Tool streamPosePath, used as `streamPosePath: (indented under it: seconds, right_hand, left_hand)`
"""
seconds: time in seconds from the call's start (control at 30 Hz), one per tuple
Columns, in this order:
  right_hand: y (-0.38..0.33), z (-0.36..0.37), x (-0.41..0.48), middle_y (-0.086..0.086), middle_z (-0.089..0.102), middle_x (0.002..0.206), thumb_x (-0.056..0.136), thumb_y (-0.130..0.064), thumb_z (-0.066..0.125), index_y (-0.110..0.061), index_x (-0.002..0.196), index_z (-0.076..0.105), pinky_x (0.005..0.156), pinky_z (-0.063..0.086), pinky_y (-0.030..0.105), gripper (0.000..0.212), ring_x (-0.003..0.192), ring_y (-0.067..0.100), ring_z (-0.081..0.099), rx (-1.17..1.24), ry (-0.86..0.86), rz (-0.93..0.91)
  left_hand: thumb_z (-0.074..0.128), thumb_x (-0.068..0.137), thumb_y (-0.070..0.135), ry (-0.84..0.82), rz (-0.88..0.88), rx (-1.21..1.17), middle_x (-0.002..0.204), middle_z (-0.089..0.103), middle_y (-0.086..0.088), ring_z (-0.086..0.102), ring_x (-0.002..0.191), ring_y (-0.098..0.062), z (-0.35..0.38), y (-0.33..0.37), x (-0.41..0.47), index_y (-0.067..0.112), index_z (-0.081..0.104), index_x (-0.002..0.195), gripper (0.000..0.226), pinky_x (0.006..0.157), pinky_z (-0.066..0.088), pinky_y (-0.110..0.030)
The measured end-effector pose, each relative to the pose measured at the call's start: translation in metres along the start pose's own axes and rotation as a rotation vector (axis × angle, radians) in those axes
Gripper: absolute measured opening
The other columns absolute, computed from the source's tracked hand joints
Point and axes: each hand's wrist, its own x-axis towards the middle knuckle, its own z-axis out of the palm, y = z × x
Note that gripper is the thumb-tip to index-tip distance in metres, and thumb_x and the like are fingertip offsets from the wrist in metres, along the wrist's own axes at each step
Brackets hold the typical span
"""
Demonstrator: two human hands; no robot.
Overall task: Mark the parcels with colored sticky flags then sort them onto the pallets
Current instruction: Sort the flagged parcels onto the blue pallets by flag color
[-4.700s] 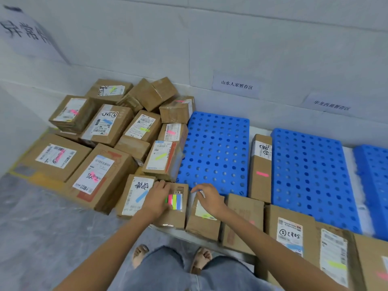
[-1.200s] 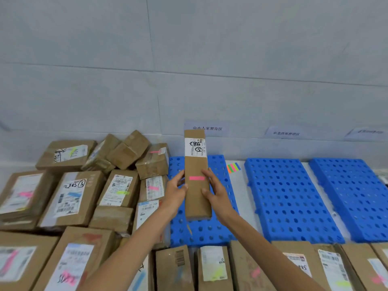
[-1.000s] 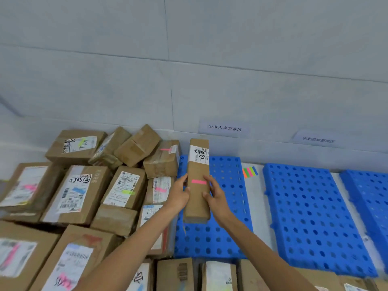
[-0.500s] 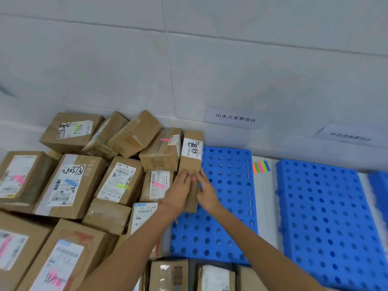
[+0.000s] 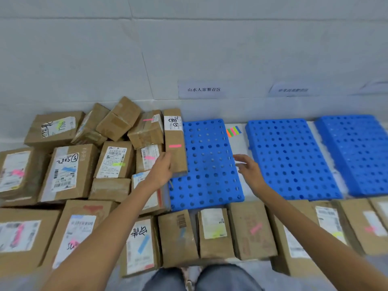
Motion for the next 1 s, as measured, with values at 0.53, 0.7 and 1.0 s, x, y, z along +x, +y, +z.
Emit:
streamPosePath:
  seconds: [0.53,0.7,1.0]
  right_hand:
    - [0.073,-0.030,-0.166,0.011,0.062,0.114,0.095,-0.012,0.049,-0.003,0.114,0.057,0.080,0.040,0.025,0.023,0.099,0.020,0.056,-0.313,0.025,0.421]
    - [0.090,-0.029,-0.155,0.000,0.066,0.098,0.086,-0.019,0.052,-0.028,0.081,0.058,0.086,0.048,0.035,0.012,0.098,0.023,0.061,-0.478,-0.119,0.420]
    - [0.074,-0.041,-0.138,0.002,0.058,0.116,0.077,-0.015,0.071,-0.014,0.113,0.054,0.085,0.042,0.024,0.040,0.109,0.021,0.054,-0.280,-0.192,0.505]
  left_hand:
    - [0.040,0.101,0.024,-0.565,-0.018,-0.168,0.137,0.048,-0.003,0.052,0.114,-0.016,0.104,0.098,-0.109,0.018,0.051,0.128,0.030,0.084,0.046,-0.027]
    - [0.043,0.099,0.023,-0.682,-0.109,-0.139,0.137,0.048,-0.006,0.048,0.123,-0.019,0.141,0.107,-0.118,0.018,0.051,0.131,0.033,0.101,0.042,-0.031]
    - [0.048,0.096,0.015,-0.495,-0.291,-0.279,0.137,0.051,-0.005,0.047,0.125,-0.016,0.175,0.127,-0.120,0.015,0.055,0.130,0.034,0.103,0.037,-0.024]
